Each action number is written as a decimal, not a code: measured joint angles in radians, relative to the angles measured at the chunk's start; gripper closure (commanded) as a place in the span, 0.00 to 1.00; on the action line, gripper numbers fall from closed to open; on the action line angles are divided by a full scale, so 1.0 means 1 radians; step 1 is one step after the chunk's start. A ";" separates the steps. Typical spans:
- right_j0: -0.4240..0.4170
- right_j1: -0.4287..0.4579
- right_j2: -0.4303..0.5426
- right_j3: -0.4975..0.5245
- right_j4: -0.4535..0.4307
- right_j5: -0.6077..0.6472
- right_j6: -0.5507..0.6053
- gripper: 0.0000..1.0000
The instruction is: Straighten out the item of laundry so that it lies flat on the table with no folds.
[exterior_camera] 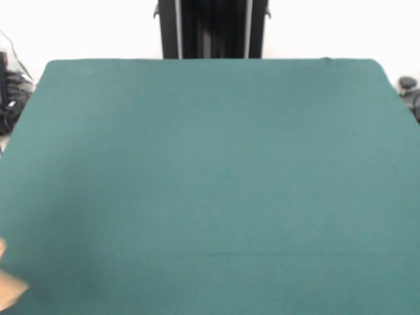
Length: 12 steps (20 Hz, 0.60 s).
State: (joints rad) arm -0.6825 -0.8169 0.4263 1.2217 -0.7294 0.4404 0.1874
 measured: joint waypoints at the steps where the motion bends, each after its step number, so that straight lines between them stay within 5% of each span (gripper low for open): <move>1: 0.028 0.015 -0.031 -0.001 0.005 0.000 0.024 1.00; 12: 0.136 0.156 -0.176 0.039 0.107 -0.043 0.325 1.00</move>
State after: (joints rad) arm -0.5465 -0.6606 0.2507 1.2611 -0.6228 0.3978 0.5121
